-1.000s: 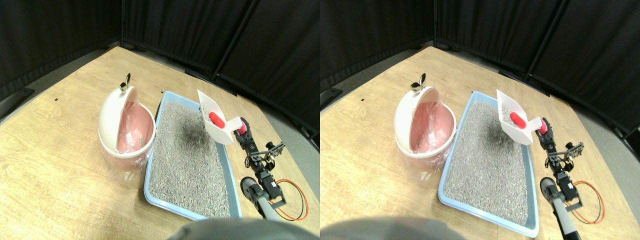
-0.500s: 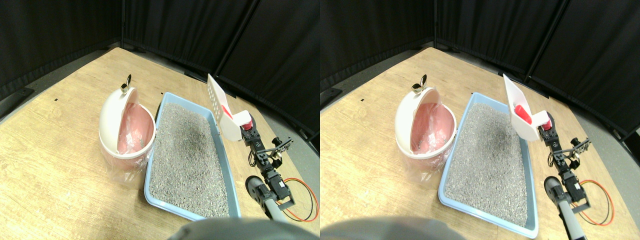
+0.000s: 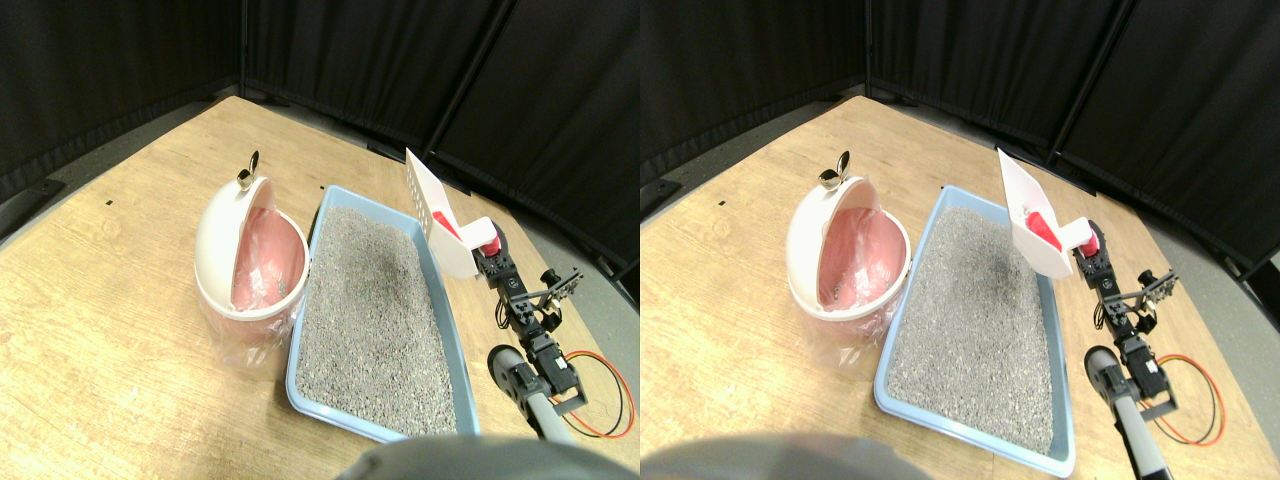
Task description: Scoop (unimanual)
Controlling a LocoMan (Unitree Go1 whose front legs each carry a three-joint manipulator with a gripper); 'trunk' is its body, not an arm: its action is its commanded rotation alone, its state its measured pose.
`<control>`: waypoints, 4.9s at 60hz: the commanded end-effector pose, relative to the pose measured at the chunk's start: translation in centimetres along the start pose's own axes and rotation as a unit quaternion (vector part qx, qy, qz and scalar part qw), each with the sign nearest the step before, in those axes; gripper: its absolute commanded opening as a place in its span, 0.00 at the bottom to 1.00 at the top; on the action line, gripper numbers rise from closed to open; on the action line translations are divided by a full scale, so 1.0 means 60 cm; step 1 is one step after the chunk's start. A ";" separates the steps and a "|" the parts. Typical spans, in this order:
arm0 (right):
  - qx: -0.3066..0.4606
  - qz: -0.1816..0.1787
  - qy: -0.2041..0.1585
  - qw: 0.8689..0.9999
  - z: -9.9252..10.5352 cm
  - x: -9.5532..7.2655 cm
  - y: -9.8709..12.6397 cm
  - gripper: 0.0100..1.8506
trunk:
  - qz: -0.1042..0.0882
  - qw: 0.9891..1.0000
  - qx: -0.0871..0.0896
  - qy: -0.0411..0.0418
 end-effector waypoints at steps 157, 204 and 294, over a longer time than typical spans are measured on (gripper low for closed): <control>-0.362 0.104 0.151 0.914 -0.088 0.029 0.160 0.02 | 0.113 0.988 -0.102 -0.008; -0.426 0.127 0.173 0.879 -0.087 0.050 0.204 0.02 | 0.114 0.987 -0.110 -0.018; -0.525 0.154 0.163 0.821 -0.082 0.063 0.262 0.02 | 0.114 0.987 -0.111 -0.009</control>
